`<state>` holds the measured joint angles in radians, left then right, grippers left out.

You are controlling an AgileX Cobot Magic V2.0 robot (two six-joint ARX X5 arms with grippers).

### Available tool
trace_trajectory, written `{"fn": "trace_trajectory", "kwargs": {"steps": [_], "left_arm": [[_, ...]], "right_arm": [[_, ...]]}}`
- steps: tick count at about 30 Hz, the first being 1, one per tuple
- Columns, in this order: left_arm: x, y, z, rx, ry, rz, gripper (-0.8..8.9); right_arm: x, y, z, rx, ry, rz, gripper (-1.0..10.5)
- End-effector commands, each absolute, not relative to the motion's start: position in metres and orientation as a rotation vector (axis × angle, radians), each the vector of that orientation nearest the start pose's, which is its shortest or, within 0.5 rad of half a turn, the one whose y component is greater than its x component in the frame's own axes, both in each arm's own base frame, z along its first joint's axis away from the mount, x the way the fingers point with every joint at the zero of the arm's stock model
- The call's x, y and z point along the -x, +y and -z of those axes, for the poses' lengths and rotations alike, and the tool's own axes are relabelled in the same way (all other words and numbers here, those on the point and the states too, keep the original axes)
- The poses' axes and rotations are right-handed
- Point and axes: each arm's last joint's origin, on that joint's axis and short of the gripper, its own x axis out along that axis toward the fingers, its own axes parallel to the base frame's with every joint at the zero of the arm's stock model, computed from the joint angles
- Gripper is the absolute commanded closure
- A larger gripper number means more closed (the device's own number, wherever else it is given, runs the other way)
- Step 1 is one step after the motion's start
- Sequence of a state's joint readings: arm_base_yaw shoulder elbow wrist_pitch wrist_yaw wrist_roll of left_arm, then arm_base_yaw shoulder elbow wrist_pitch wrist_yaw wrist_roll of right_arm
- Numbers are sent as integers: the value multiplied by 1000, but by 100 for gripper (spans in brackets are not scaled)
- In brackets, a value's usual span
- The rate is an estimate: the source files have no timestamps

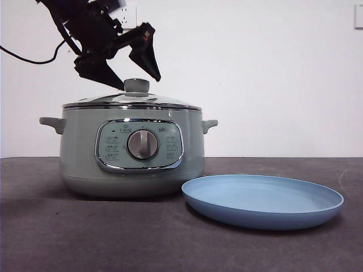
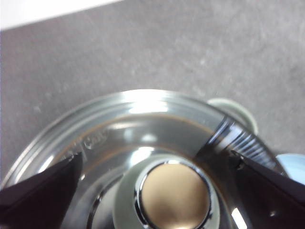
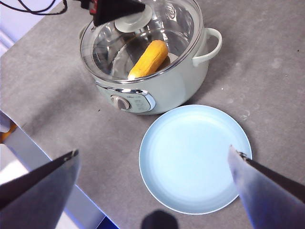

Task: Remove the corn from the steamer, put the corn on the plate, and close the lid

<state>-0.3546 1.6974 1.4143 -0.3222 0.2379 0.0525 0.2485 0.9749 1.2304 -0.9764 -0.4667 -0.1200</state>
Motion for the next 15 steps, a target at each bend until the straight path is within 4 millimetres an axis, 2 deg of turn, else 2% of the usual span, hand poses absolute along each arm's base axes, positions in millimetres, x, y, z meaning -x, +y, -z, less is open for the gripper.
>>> {"fn": "trace_trajectory", "kwargs": {"steps": [1,11,13,15], "left_arm": [[-359,-143,-294,-106,617,586,248],[-353,-151,-285,-146,700,546,256],[-352,-152,-286,-149,695,545,338],[-352,-155,-286,-150,685,539,485]], "right_arm": [[-156,53,-381,34,683,-723,329],[-156,53,-381,34,683,-723,330],[-156,53,-381,33,683,-723,330],[-156,53,-381,33,683,-723,330]]}}
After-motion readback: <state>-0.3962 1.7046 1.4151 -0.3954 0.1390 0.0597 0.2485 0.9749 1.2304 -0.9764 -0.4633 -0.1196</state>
